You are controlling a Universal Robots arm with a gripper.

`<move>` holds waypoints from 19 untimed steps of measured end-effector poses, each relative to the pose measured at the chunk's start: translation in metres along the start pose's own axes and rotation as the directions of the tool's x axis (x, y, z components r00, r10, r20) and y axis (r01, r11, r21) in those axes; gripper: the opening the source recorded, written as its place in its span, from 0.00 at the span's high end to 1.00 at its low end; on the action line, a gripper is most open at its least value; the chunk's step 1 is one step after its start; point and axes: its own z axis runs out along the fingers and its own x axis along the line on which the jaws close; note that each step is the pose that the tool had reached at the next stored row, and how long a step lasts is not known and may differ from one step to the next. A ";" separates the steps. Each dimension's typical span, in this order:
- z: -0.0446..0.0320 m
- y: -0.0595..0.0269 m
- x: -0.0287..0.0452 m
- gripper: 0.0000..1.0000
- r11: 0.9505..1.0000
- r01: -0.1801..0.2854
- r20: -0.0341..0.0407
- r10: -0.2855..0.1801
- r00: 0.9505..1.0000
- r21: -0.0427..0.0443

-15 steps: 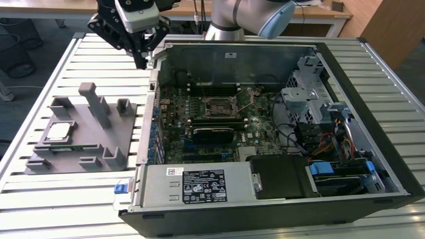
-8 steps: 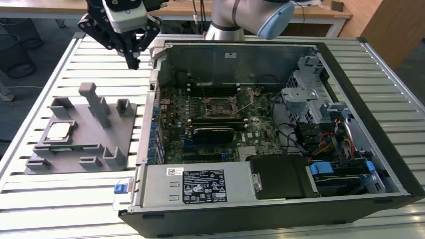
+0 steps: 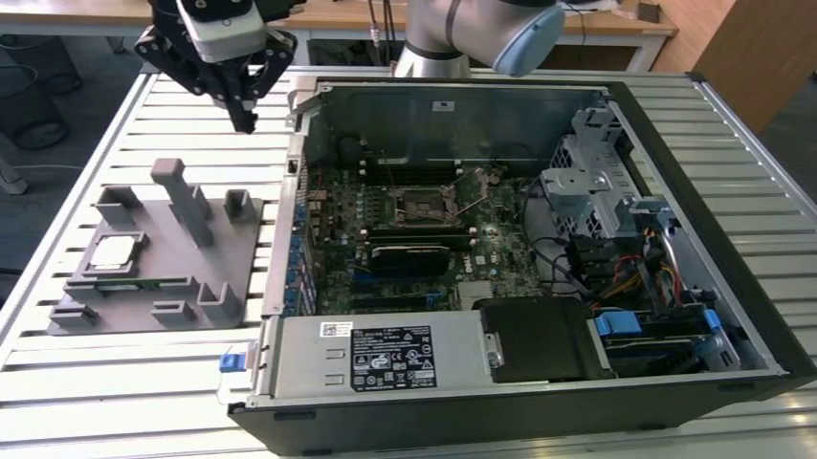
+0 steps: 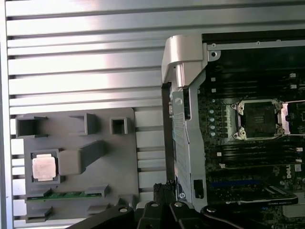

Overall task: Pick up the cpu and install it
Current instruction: 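Reach for the cpu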

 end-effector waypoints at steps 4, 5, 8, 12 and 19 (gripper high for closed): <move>0.0001 0.0012 0.0058 0.89 1.000 0.000 0.000 0.000 1.000 0.000; 0.0002 0.0015 0.0075 0.89 1.000 0.000 0.000 0.000 1.000 0.000; 0.0002 0.0023 0.0121 0.89 1.000 0.000 0.000 0.000 1.000 0.000; 0.0003 0.0032 0.0181 0.89 1.000 0.000 0.000 0.000 1.000 0.000; 0.0006 0.0041 0.0287 0.89 1.000 0.000 0.000 0.000 1.000 0.000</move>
